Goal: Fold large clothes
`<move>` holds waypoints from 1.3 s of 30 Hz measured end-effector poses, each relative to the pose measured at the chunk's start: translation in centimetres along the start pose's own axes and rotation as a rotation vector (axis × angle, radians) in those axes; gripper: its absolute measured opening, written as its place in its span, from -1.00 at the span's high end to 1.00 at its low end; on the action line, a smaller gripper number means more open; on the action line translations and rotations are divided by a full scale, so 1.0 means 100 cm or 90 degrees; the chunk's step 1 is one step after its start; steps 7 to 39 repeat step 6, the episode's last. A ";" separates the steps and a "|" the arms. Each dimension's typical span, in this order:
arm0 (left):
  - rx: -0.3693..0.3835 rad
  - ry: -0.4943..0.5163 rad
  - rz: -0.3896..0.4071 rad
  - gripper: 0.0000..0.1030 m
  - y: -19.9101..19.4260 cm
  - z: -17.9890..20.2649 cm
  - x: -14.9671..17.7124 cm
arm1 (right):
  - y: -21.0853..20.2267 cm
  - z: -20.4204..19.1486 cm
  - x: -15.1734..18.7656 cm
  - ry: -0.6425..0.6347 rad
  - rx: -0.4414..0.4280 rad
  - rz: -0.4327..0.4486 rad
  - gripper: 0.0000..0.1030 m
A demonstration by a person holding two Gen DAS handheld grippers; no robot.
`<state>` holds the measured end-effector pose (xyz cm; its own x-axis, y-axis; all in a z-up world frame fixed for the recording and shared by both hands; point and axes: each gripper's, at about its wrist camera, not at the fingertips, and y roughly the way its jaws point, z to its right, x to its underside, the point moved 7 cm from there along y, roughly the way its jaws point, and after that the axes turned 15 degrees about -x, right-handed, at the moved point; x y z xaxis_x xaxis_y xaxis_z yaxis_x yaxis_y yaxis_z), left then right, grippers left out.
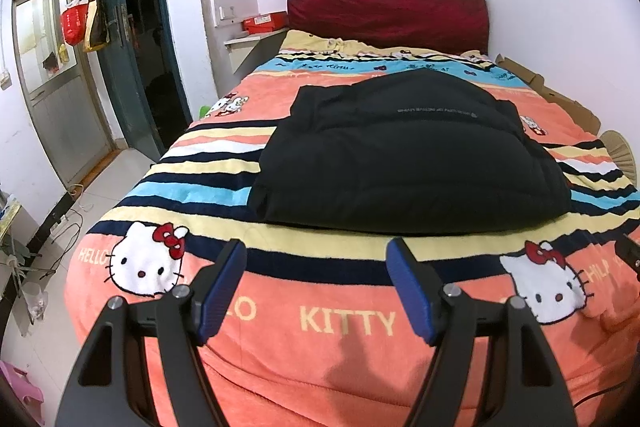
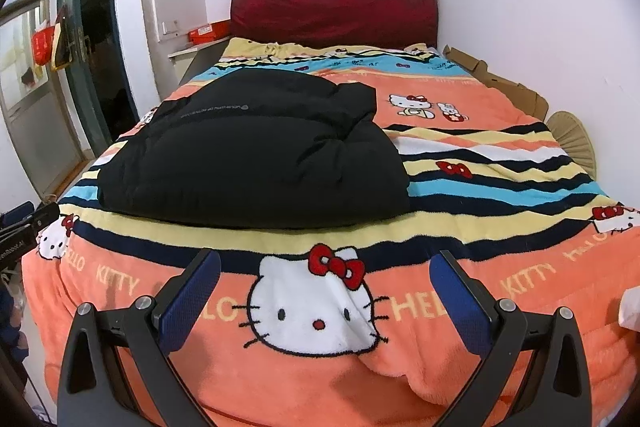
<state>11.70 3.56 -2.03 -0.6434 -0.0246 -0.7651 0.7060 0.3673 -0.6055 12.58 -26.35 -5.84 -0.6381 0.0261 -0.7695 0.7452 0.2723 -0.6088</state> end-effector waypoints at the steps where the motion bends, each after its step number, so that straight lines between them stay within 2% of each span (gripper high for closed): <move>1: 0.001 0.001 -0.002 -0.38 0.000 0.001 0.001 | 0.000 0.000 0.000 0.000 0.001 0.000 -0.99; 39: 0.004 0.004 -0.009 -0.38 0.004 0.002 0.003 | -0.001 0.003 0.000 0.003 0.005 0.001 -0.99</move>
